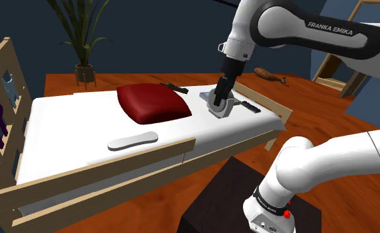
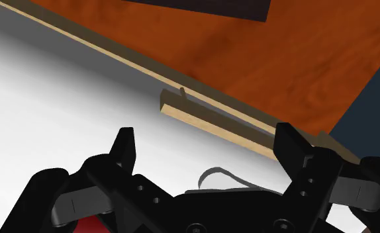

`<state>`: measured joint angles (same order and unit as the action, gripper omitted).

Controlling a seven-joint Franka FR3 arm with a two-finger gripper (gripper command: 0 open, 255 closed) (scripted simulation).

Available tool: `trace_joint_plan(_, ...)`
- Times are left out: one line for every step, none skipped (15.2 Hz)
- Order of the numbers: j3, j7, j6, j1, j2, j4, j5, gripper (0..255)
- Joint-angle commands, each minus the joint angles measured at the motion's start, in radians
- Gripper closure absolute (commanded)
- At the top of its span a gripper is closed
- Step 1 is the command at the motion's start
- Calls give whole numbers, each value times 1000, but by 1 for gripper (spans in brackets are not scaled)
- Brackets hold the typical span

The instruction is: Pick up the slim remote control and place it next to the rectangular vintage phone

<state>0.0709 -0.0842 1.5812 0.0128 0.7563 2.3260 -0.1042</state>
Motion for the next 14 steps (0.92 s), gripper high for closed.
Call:
trace_joint_plan(0,0,0,0,0,0,0,0)
trace_joint_plan(-2,-29,30,8,-31,0,5,0)
trace_joint_plan(-4,-58,60,17,-63,-1,10,0)
trace_joint_plan(-5,-86,90,26,-96,-4,15,0)
trace_joint_plan(-6,-114,118,34,-129,-8,19,0)
trace_joint_plan(-6,-141,146,42,-163,-13,23,0)
trace_joint_plan(-6,-168,173,50,-197,-20,27,0)
trace_joint_plan(-6,-195,199,58,-232,-28,31,0)
trace_joint_plan(-5,-221,225,65,-267,-37,35,0)
trace_joint_plan(-4,-247,249,73,-302,-47,39,0)
trace_joint_plan(-2,-272,273,80,-337,-58,43,0)
trace_joint_plan(0,-297,296,87,-373,-71,46,0)
trace_joint_plan(3,-322,318,94,-408,-84,50,0)
trace_joint_plan(6,-345,339,101,-444,-99,54,0)
